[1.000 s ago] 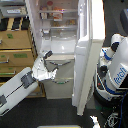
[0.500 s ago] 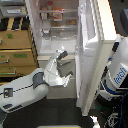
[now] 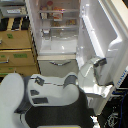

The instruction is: Opening the fridge

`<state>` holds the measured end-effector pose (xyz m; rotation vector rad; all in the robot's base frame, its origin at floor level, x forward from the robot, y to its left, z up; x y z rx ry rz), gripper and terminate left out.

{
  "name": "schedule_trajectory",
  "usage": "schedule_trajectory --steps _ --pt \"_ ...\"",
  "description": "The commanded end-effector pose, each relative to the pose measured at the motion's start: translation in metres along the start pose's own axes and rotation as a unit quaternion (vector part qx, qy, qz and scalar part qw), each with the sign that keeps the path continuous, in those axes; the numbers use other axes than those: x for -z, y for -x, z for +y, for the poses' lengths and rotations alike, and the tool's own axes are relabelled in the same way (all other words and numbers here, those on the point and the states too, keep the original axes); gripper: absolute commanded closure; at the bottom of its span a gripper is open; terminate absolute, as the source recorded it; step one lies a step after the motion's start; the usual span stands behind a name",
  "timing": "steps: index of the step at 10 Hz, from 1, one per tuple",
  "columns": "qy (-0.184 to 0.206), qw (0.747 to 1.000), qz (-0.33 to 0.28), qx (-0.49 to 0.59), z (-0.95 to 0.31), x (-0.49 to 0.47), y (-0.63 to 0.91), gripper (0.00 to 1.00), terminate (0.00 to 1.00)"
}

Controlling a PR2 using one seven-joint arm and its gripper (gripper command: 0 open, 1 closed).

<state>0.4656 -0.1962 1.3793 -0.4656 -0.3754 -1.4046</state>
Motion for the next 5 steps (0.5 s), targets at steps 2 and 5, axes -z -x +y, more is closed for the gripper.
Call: schedule_trajectory --steps 2,5 --pt "0.082 0.985 0.136 0.064 -0.104 0.248 -0.139 0.0 0.0" --pt "0.048 0.988 0.144 0.024 0.035 0.187 0.122 0.0 0.0"
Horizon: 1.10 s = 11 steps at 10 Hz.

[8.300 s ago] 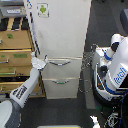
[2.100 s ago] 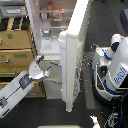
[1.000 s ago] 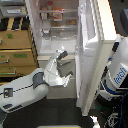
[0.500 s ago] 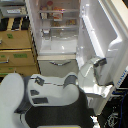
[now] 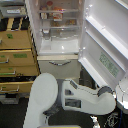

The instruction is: Opening the fridge

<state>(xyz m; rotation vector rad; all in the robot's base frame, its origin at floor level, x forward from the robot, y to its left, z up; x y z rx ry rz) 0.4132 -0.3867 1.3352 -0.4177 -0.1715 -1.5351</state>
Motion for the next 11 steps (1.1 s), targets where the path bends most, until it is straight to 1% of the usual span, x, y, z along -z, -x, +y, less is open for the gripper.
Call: schedule_trajectory --steps 1,3,4,5,7,8,10,11 --pt "-0.02 0.997 0.052 -0.048 0.123 0.074 0.298 0.0 0.0" --pt "-0.081 0.988 0.009 -0.135 0.198 0.018 0.447 0.0 0.0" --pt "-0.09 0.986 0.01 -0.139 0.198 0.016 0.464 0.0 0.0" --pt "-0.125 0.976 0.005 -0.176 0.205 0.004 0.524 0.0 0.0" --pt "-0.149 0.958 0.007 -0.246 0.222 0.004 0.582 0.0 0.0" --pt "-0.166 0.942 0.004 -0.293 0.221 0.01 0.627 0.0 0.0" --pt "-0.168 0.926 -0.002 -0.338 0.221 0.018 0.661 0.0 0.0" --pt "-0.196 0.893 -0.001 -0.404 0.224 0.031 0.705 0.0 1.0"
